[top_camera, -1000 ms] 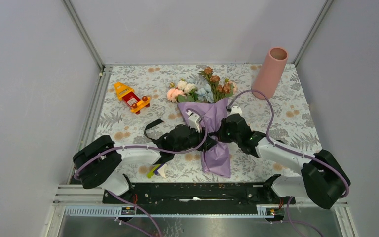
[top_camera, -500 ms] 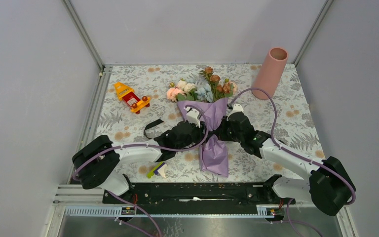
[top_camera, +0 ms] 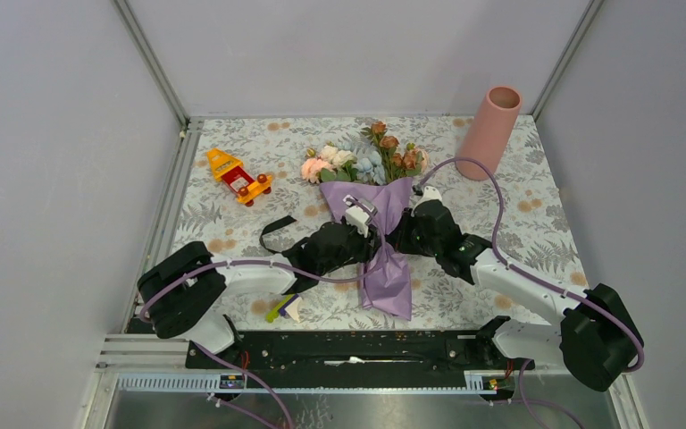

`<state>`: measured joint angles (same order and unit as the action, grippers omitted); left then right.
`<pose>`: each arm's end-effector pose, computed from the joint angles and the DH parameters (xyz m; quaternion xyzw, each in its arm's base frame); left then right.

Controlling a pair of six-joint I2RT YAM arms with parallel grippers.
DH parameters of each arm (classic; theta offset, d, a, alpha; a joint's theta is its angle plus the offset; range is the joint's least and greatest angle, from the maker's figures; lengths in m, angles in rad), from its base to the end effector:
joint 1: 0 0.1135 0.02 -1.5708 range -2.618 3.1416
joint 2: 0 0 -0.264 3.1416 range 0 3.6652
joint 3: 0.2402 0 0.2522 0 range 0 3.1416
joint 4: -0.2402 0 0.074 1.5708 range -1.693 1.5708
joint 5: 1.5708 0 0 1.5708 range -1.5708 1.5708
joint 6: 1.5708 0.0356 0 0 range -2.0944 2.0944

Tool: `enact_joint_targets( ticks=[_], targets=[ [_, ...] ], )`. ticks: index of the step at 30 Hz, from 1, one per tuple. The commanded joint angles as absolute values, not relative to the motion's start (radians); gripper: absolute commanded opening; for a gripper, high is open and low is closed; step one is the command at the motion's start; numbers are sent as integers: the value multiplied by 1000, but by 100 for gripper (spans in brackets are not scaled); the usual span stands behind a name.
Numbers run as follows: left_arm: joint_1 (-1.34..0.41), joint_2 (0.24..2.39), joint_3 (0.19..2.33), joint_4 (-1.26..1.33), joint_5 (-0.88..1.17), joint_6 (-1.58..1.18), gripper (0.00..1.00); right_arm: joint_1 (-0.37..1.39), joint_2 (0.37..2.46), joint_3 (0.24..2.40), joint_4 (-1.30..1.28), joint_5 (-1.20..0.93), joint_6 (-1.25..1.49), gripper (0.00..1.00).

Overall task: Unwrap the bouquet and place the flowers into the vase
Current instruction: Untie the ribbon from the wrapping paper.

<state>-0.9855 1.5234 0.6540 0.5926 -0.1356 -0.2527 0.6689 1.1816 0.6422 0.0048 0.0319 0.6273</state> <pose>0.1789 -0.2612 0.1989 0.2471 0.7579 -0.3050 0.5212 0.2008 0.1573 0.2276 -0.0102 0.8686 0.2879 0.4031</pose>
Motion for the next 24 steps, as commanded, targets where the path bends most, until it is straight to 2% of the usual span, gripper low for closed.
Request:
enact_joint_targets(
  ticks=[1, 6, 24],
  targets=[
    [-996, 1536, 670, 671, -109, -159, 37, 656, 1173, 698, 9, 10, 651, 0],
    [-1008, 1527, 649, 685, -134, -124, 34, 652, 1174, 702, 6, 3, 657, 0],
    [-1045, 1593, 696, 686, -239, -81, 35, 647, 1176, 709, 6, -36, 669, 0]
  ],
)
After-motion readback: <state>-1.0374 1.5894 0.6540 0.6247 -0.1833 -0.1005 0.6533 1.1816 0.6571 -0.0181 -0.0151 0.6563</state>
